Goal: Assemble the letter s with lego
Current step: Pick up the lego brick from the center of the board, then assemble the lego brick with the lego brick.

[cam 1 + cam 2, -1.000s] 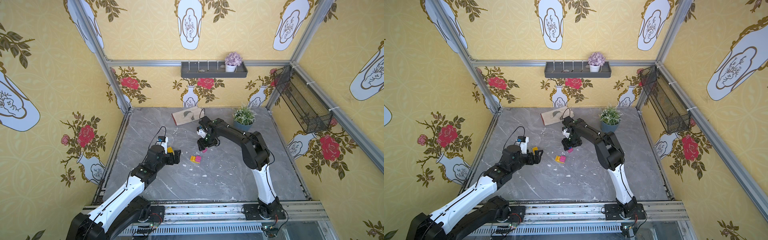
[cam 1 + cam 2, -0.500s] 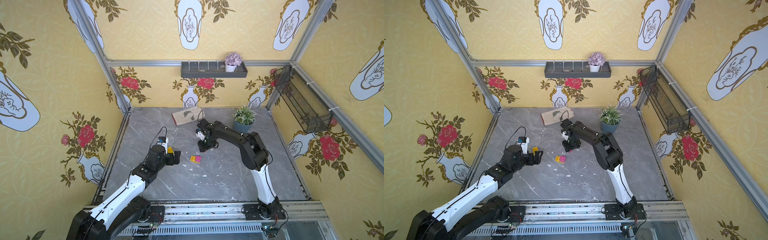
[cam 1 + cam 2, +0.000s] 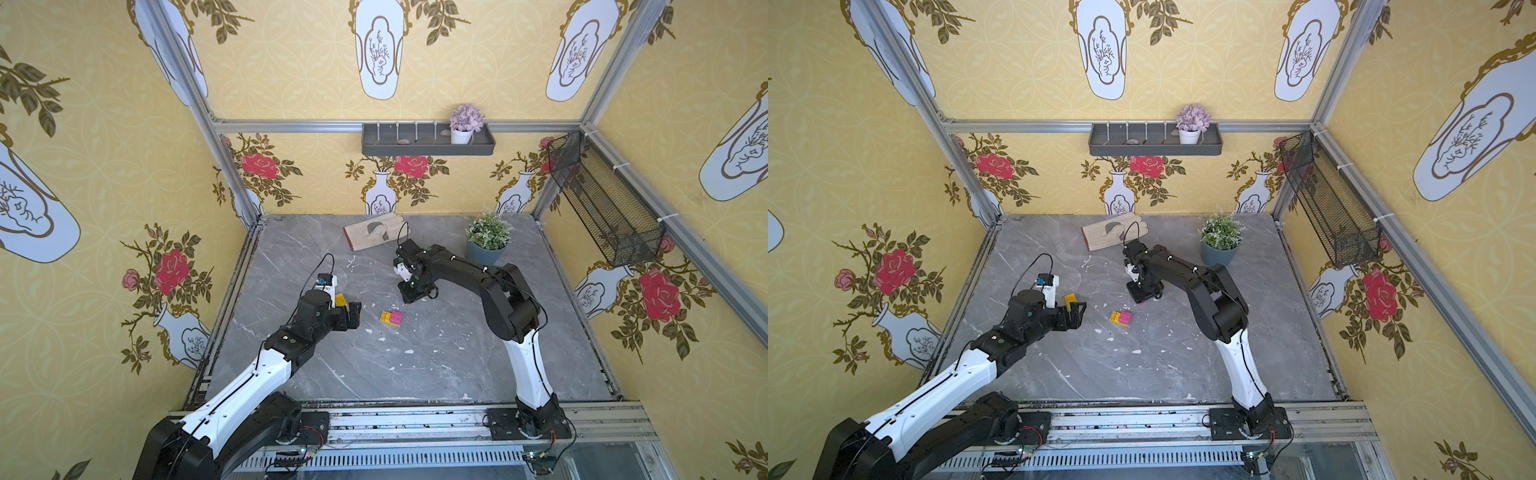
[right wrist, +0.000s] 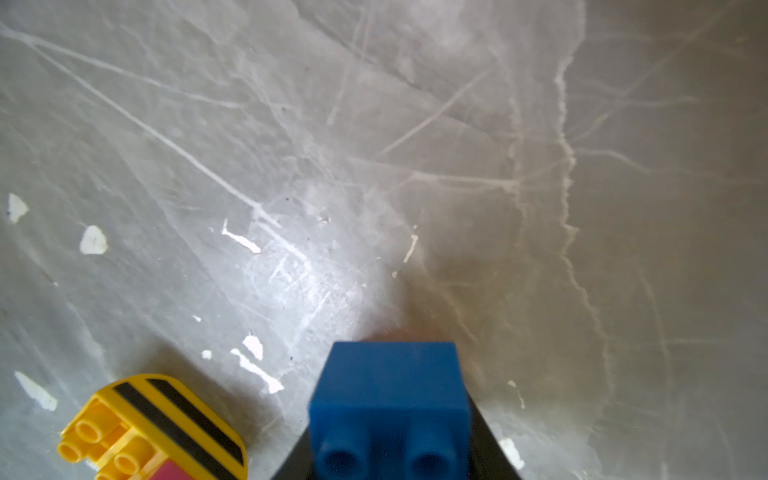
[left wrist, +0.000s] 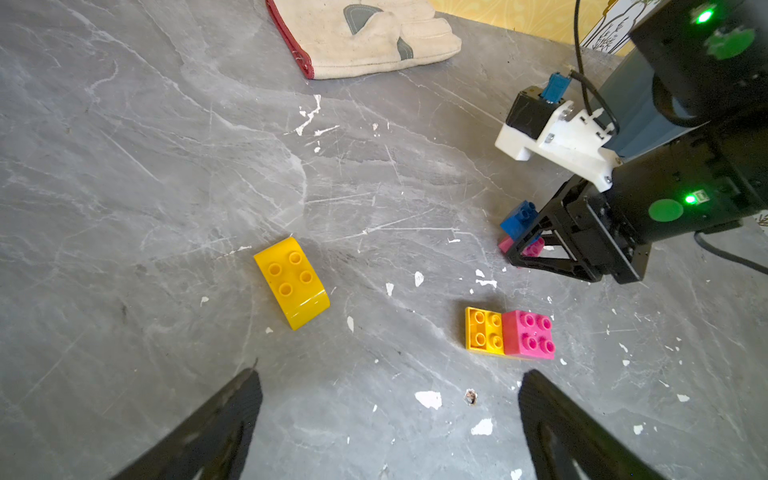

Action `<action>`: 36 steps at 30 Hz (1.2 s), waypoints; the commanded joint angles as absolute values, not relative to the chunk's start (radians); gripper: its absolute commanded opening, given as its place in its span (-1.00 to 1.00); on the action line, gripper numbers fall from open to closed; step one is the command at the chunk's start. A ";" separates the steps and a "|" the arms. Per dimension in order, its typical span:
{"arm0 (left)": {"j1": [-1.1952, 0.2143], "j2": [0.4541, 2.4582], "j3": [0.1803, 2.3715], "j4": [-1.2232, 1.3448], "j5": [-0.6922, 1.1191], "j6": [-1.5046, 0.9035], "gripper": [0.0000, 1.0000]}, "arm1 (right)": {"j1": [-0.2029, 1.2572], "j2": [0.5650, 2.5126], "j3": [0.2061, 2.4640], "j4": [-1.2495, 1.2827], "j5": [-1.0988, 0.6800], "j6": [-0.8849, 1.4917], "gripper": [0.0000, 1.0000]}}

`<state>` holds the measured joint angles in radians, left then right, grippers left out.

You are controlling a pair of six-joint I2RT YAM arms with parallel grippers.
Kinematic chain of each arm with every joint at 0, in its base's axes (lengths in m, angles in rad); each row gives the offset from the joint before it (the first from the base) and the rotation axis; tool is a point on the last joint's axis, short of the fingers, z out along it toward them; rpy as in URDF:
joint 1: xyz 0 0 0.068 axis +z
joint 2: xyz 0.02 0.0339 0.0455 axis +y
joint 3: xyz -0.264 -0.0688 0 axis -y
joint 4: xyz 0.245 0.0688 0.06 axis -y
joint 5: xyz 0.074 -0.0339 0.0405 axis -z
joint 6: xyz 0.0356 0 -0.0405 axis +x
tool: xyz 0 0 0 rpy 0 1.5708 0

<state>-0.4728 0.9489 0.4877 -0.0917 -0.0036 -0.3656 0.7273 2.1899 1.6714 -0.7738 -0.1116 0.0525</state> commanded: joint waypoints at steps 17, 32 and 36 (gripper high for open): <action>-0.473 0.940 0.485 -0.085 -0.009 -0.358 0.98 | 0.701 2.058 1.570 -0.738 -0.133 0.031 -0.65; -0.472 0.943 0.484 -0.072 0.002 -0.356 0.98 | 0.769 1.867 1.421 -0.749 -0.140 0.041 -0.62; -0.471 0.937 0.483 -0.072 0.003 -0.357 0.98 | 0.809 1.871 1.493 -0.758 -0.200 -0.014 -0.61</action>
